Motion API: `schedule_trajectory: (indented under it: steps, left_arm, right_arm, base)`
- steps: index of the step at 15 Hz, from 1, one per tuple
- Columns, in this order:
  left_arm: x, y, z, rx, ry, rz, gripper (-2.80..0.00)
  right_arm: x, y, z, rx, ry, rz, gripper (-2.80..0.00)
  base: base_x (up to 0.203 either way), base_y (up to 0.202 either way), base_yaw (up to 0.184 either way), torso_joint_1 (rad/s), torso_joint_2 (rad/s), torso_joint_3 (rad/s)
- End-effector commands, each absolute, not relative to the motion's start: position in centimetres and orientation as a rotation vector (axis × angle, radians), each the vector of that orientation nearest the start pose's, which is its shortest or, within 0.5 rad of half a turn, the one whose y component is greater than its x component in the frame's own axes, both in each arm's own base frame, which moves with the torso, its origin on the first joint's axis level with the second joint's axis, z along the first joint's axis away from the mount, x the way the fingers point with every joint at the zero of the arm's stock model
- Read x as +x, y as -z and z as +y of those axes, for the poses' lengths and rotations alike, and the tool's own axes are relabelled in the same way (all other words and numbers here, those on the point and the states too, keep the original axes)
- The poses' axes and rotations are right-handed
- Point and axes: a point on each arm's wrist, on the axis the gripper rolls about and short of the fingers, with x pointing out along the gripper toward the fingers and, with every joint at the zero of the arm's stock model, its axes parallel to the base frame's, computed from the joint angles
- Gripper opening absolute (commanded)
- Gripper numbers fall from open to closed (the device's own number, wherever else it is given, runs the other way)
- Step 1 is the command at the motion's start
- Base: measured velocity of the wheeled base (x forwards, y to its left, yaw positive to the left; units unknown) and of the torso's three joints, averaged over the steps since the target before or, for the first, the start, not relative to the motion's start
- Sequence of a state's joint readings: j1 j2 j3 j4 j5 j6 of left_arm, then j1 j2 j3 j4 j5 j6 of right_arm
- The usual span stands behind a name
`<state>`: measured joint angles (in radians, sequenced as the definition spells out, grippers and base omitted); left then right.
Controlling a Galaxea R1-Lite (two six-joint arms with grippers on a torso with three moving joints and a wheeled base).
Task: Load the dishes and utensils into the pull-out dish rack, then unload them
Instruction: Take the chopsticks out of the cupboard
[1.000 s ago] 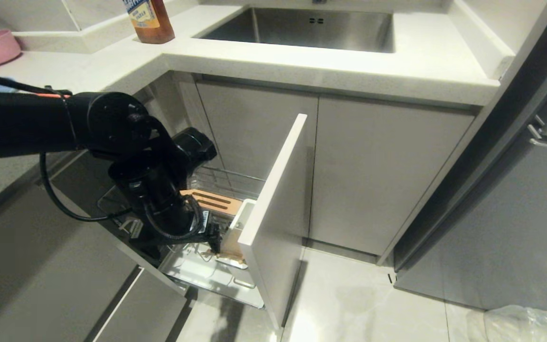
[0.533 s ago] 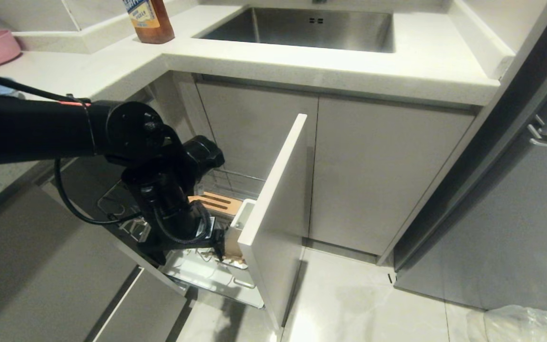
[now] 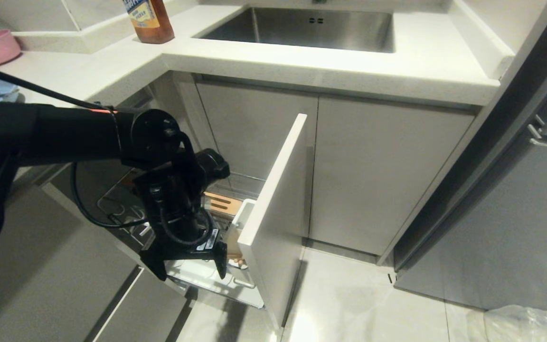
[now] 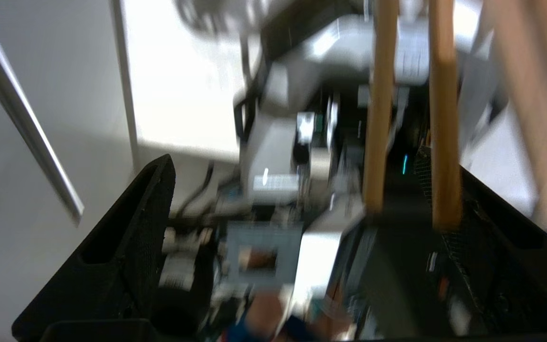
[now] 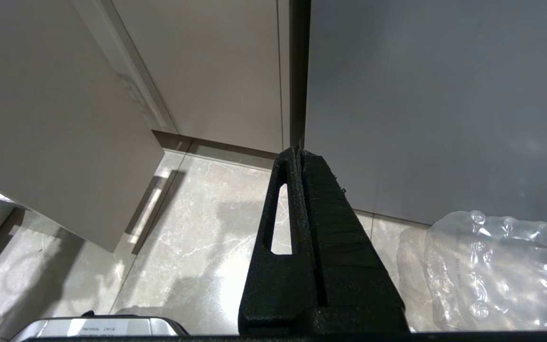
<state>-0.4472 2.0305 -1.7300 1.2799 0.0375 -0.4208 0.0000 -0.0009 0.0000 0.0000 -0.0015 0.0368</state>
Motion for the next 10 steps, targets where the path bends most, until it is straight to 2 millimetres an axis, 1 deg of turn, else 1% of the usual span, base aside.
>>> schedule_trajectory:
  steps: [1,4,6,8,10]
  left_arm:
    - [29.7,-18.0,-13.9,0.049,0.005,1.607,0.0]
    - [30.6,-17.1,-14.1,0.032,0.02,1.636,0.0]
    - [31.9,-16.3,-14.0,0.028,0.018,1.644,0.0]
    - [32.9,-16.1,-14.0,0.018,0.021,1.631,0.0]
    - [33.4,-15.9,-14.0,0.022,0.014,1.649,0.0]
  right_arm:
    - [-2.3,-7.5,0.0,0.037,0.002,0.0,-2.8]
    - [-2.3,-7.5,0.0,0.037,0.002,0.0,-2.8]
    - [-2.3,-7.5,0.0,0.037,0.002,0.0,-2.8]
    - [-2.3,-7.5,0.0,0.037,0.002,0.0,-2.8]
    - [-2.3,-7.5,0.0,0.037,0.002,0.0,-2.8]
  base:
    - [0.0,0.0,0.0,0.0,0.0,0.0]
    - [0.0,0.0,0.0,0.0,0.0,0.0]
    - [0.0,0.0,0.0,0.0,0.0,0.0]
    - [0.0,0.0,0.0,0.0,0.0,0.0]
    - [0.0,0.0,0.0,0.0,0.0,0.0]
